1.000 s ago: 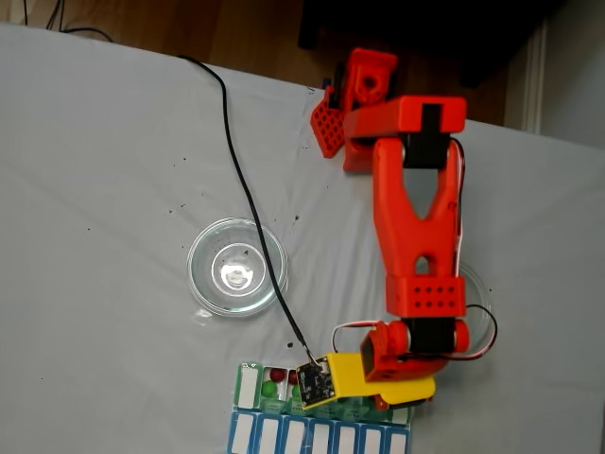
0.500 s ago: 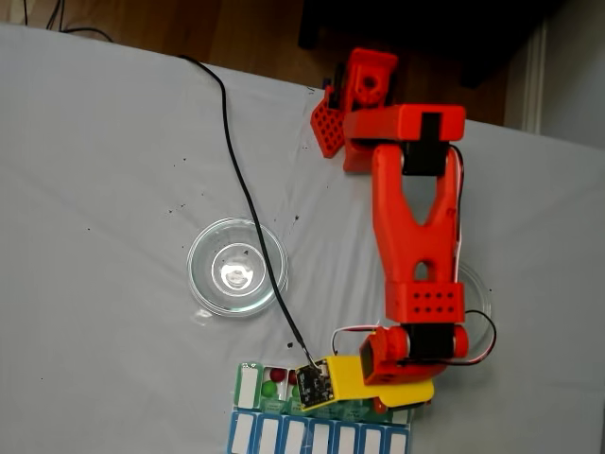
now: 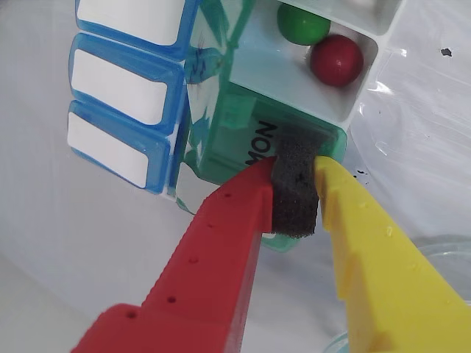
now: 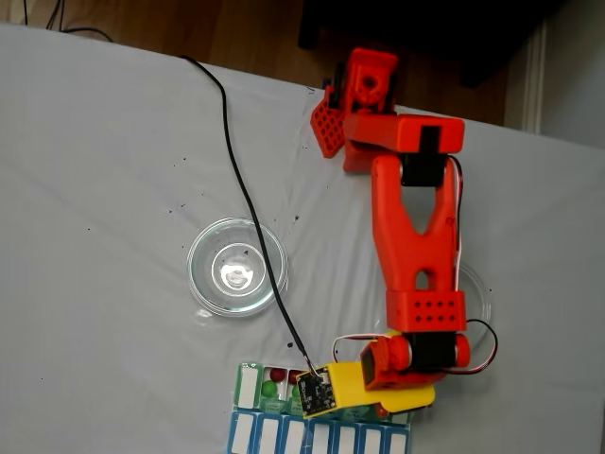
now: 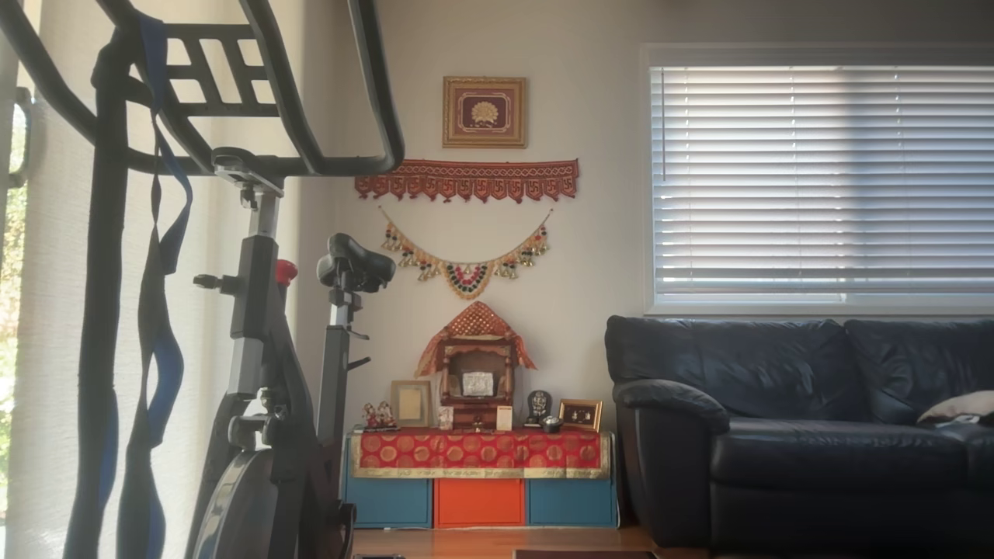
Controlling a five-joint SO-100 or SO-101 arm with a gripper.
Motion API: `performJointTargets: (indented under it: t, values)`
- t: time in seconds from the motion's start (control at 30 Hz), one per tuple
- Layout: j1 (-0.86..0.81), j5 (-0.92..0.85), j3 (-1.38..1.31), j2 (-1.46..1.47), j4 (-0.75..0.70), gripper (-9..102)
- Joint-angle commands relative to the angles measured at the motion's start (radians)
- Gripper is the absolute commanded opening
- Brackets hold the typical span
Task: Sort medicines into box.
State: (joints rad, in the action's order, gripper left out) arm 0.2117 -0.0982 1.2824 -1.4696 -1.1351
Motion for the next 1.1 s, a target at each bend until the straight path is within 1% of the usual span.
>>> performJointTargets:
  t: [0.0, 0.13, 0.23, 0.43, 0.67, 0.87, 1.07]
  values:
    - [-0.026, 0.008, 0.014, -0.195, 0.037, 1]
    - [-0.032, 0.044, 0.052, -0.287, 0.069, 2]
    - [-0.025, 0.064, 0.106, -0.350, 0.135, 1]
    - [-0.014, 0.103, 0.170, -0.434, 0.207, 1]
    - [-0.057, 0.067, 0.258, -0.433, 0.402, 1]
    - [-0.080, 0.018, 0.256, -0.382, 0.436, 1]
    - [-0.091, -0.037, 0.233, -0.321, 0.420, 1]
